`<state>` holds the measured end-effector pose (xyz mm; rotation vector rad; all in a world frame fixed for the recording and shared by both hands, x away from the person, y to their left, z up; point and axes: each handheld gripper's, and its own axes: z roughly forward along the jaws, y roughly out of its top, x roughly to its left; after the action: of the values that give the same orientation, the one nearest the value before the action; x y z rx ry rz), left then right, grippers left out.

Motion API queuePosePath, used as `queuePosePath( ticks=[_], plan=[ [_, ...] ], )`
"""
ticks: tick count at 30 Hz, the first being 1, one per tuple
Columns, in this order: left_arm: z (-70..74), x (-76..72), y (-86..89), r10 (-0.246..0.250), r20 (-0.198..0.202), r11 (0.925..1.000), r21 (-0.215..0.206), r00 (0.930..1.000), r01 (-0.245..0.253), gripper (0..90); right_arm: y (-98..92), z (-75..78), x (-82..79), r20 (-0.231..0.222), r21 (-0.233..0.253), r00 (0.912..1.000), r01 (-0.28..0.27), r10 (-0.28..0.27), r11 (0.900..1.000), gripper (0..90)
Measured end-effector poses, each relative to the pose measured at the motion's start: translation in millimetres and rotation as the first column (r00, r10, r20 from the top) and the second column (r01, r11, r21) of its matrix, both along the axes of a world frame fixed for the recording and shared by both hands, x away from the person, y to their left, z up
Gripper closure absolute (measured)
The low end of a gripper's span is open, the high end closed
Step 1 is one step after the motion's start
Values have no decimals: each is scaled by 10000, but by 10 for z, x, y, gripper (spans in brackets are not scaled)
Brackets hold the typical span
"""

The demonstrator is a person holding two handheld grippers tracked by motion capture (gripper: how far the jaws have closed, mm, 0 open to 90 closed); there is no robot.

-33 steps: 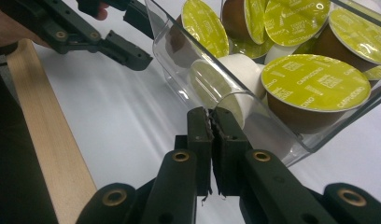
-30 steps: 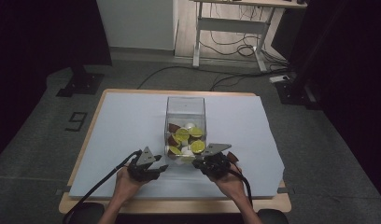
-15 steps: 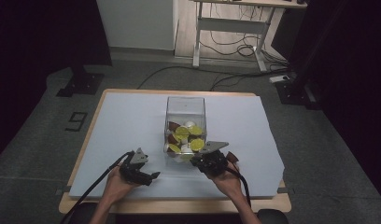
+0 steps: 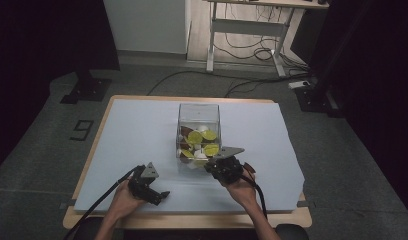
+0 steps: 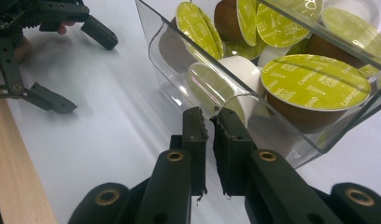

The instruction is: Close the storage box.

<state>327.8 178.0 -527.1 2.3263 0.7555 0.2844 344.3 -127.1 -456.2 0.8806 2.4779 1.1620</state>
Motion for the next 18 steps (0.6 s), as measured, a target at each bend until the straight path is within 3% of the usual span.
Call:
queuePosePath(
  ticks=[18],
  plan=[
    [-12,3,1,6,-20,10000,-10,10000,-6,0,29,-6,175,96,4,9990,430,-430,9991,822]
  ],
)
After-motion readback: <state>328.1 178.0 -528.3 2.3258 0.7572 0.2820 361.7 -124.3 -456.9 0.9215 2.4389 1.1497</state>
